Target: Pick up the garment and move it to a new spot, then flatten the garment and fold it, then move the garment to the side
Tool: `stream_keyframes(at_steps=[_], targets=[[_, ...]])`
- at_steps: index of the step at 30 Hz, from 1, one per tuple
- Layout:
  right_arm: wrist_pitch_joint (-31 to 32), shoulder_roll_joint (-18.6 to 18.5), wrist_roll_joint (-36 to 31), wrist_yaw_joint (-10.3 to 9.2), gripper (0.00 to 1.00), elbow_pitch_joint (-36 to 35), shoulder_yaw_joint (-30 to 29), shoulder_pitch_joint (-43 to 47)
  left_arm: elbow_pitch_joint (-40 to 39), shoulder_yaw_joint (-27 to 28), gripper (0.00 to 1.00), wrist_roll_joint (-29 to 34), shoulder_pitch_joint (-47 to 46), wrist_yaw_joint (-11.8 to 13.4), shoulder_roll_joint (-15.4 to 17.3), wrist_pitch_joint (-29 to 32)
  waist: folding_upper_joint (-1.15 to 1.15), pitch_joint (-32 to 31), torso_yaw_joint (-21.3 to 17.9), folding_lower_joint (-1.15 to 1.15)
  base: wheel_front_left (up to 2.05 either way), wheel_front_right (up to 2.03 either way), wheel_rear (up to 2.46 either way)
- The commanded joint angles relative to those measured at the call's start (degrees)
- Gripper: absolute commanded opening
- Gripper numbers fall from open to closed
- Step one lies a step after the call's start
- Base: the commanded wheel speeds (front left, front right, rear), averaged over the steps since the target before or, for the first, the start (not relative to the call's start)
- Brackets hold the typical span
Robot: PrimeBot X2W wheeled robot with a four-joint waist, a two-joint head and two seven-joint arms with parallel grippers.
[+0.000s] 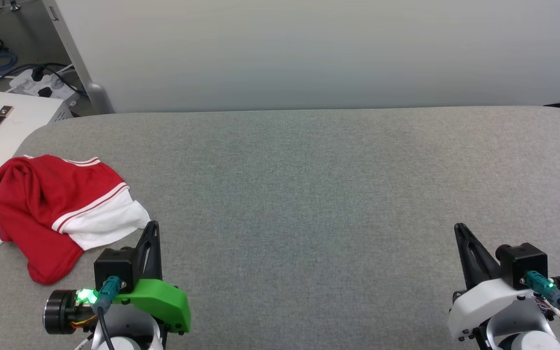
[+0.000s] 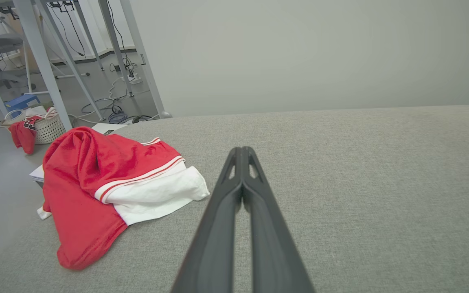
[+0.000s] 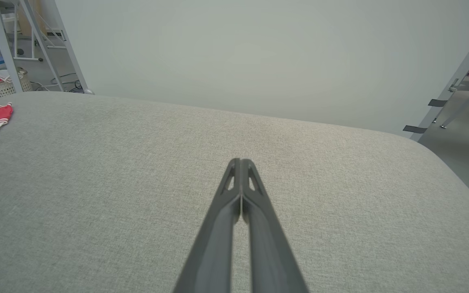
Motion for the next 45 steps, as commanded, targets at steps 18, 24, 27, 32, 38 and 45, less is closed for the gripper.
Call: stream_keyframes(at_steps=[18, 24, 27, 32, 38, 45], targets=[[0.1, 0.0, -0.6, -0.05, 0.0, -0.2, -0.1, -0.9, -0.1, 0.0, 0.0, 0.6, -0.4, 0.2, -0.3, 0.0, 0.0, 0.0, 0.0, 0.0, 0.0, 0.0, 0.0], [-0.1, 0.0, 0.2, 0.0, 1.0, 0.1, -0.1, 0.0, 0.1, 0.0, 1.0, -0.1, 0.0, 0.0, 0.0, -0.1, 0.0, 0.0, 0.0, 0.0, 0.0, 0.0, 0.0], [-0.5, 0.0, 0.5, 0.0, 1.0, 0.4, -0.4, 0.0, 0.5, 0.0, 1.0, -0.5, 0.0, 0.0, 0.0, -0.5, 0.0, 0.0, 0.0, 0.0, 0.0, 0.0, 0.0], [-1.2, 0.0, 0.8, 0.0, 1.0, 1.0, -1.3, -0.2, 1.1, 0.2, 1.0, -1.3, 0.0, 0.0, 0.0, -1.2, 0.0, 0.1, 0.0, 0.0, 0.0, 0.0, 0.0], [-1.9, 0.0, 1.1, -0.01, 1.0, 1.2, -1.7, -0.4, 1.7, 0.4, 1.0, -2.1, -0.1, -0.1, 0.0, -1.9, 0.0, 0.2, 0.0, 0.0, 0.0, 0.0, 0.0], [-2.7, 0.0, 1.4, -0.01, 1.0, 0.9, -2.1, -0.4, 2.3, 0.5, 1.0, -3.2, -0.2, -0.4, 0.0, -2.8, 0.0, 0.2, 0.0, 0.0, 0.0, 0.0, 0.0]])
